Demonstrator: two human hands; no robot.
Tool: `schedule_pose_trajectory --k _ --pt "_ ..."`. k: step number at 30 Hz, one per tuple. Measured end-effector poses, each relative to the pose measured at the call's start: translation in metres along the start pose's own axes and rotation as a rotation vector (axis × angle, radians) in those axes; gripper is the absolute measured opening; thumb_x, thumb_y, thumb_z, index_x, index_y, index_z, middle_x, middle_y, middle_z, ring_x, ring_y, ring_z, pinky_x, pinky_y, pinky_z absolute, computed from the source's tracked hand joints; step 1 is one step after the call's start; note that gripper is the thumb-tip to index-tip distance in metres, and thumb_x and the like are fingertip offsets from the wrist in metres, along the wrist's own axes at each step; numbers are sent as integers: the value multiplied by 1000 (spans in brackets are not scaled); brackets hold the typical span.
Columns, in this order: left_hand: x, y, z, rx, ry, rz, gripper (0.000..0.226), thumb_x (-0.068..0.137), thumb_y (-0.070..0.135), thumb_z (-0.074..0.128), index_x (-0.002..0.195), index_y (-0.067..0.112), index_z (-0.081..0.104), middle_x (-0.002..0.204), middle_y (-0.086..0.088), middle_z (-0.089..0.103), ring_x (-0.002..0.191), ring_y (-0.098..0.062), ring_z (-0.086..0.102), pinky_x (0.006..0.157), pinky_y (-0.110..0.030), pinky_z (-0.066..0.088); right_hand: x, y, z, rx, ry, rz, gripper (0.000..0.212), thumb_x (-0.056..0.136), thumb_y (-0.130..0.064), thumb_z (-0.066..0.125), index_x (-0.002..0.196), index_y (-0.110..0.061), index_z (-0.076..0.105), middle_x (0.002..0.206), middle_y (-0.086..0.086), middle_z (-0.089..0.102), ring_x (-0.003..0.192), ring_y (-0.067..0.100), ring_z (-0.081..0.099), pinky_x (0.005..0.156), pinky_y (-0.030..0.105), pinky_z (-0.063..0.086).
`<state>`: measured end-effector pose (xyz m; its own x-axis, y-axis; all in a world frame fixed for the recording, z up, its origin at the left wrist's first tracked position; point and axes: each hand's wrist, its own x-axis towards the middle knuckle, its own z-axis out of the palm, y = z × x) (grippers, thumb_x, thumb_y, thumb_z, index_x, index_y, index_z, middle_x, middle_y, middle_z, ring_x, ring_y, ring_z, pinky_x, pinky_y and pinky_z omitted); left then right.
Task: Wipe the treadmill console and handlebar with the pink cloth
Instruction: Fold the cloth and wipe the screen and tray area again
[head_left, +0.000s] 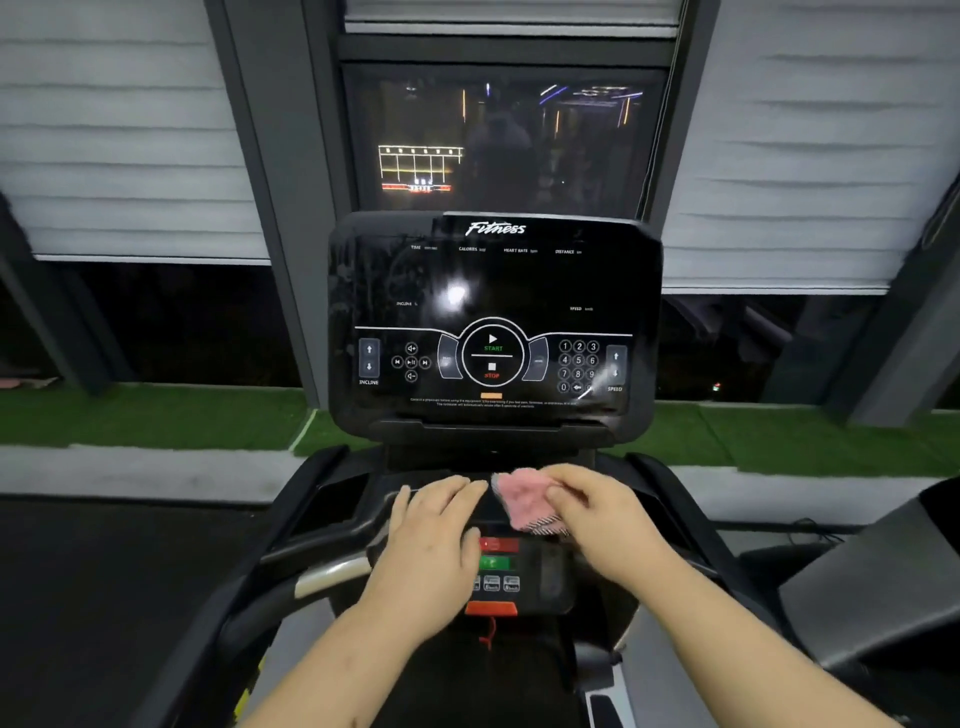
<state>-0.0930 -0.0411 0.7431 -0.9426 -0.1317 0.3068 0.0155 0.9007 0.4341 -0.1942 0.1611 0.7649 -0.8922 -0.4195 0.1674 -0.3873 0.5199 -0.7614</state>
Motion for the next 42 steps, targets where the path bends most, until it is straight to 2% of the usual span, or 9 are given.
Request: schedule_pose_trajectory --k 6,11,14,19,23,28,34,38,42 --pt "27 46 -29 -97 103 178 67 95 26 62 156 36 37 148 20 44 141 5 29 130 -44 3 1 -50 -34 292 -12 -32 20 105 -27 57 113 -42 67 99 -15 76 92 12 71 85 37 57" --pt "47 67 -52 -161 274 207 35 87 16 64 119 29 68 113 23 51 111 -2 47 108 -41 40 -1 -63 -48 416 -56 -36 15 98 -47 64 110 -39 59 95 2 74 82 18 62 89 58 52" --pt "52 77 -71 -182 270 145 11 94 20 65 97 30 69 102 19 58 99 -4 54 91 -25 42 -7 -67 -59 513 -164 -59 46 84 -60 70 116 -29 60 110 3 71 94 19 67 96 56 53" --pt "53 91 -99 -242 184 -28 16 96 28 62 81 33 65 80 14 67 79 0 59 62 -15 40 -10 -70 -70 312 -153 -182 13 91 -25 75 102 -28 71 107 -10 74 100 10 71 96 34 53" --pt "55 98 -108 -254 121 -45 12 95 33 62 84 33 67 82 11 71 78 -5 63 73 -24 51 -8 -83 -75 223 -111 -215 15 97 -15 65 97 -26 76 97 -9 76 96 8 71 93 30 53" --pt "61 104 -124 -315 113 -22 17 94 22 59 80 30 66 79 9 68 79 -8 63 73 -27 50 3 -89 -82 272 -27 -151 21 102 -23 57 93 -30 75 89 -2 76 92 27 72 92 51 58" --pt "63 107 -137 -480 81 -44 18 101 22 58 90 28 72 84 -1 74 70 -10 61 72 -32 51 5 -108 -96 230 -6 -191 12 99 -32 65 92 -33 75 86 -6 74 77 9 65 79 38 51" --pt "60 106 -140 -439 101 -38 18 104 28 56 95 33 71 85 9 73 74 -9 62 66 -22 45 6 -116 -103 167 -18 -185 12 99 -37 62 96 -39 74 86 -9 74 70 33 72 63 50 57" --pt "57 96 -139 -463 51 -75 9 103 35 61 100 36 69 89 -6 73 73 -18 64 70 -43 52 10 -122 -112 176 62 -206 17 102 -32 60 95 -34 75 91 -17 73 89 6 67 80 30 49"
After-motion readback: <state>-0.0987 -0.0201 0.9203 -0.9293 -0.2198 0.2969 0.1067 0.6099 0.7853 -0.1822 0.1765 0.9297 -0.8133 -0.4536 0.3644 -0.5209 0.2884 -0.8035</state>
